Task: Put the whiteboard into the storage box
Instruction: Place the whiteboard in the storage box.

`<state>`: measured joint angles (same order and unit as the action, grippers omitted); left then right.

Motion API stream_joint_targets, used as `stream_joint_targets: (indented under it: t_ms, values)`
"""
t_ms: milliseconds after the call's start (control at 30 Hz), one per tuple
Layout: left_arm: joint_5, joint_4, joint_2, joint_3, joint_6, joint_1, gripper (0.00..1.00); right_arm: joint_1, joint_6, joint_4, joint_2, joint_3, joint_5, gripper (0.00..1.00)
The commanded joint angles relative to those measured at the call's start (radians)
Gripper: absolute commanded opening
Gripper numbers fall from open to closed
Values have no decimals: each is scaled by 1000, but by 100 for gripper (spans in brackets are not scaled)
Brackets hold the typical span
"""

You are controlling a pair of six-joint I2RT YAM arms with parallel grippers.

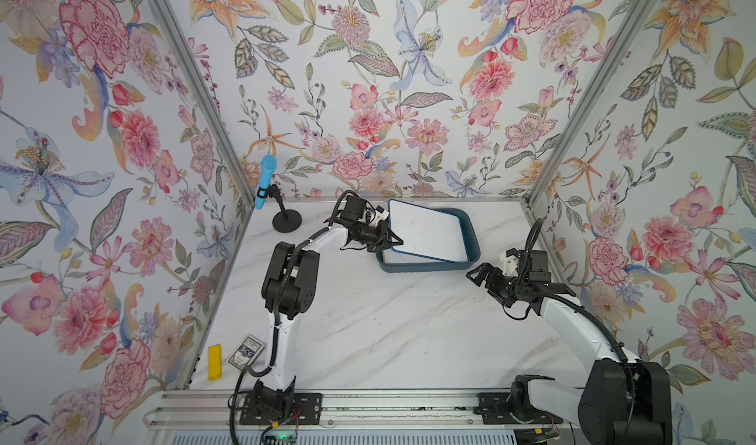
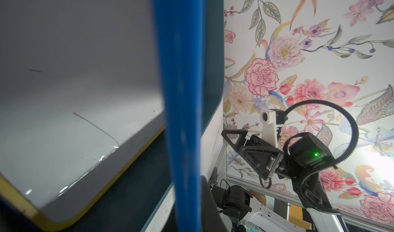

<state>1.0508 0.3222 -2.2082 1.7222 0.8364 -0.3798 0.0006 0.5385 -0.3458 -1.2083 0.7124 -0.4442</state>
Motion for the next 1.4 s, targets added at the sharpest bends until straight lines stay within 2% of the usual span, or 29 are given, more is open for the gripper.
stream_joint_targets:
  t_ms: [0,100,333,600,767,967,1167,1267,1367]
  values:
    - [-155,260,-68,83,-139,-7,15,6,2,9,3,2,23,98]
    - [-198,343,-85,117,-184,-9,18,4,0,10,8,1,28,97]
    - [-276,400,-81,120,-209,-14,40,-1,-11,8,25,-8,45,98]
    - [-351,511,-92,216,-241,-21,57,-4,-5,7,21,-17,36,98]
    - [-415,622,-108,323,-295,-31,59,-4,-1,7,21,-16,41,98]
    - [-454,639,-108,334,-299,-39,59,-2,6,7,19,-8,33,99]
    - [-720,818,-149,525,-355,-80,59,-2,5,1,29,-9,43,99]
    - [-766,818,-101,534,-355,-83,59,-1,-1,-17,24,7,62,99]
    - [-857,830,-43,533,-381,-83,61,5,-17,-42,18,38,91,99]
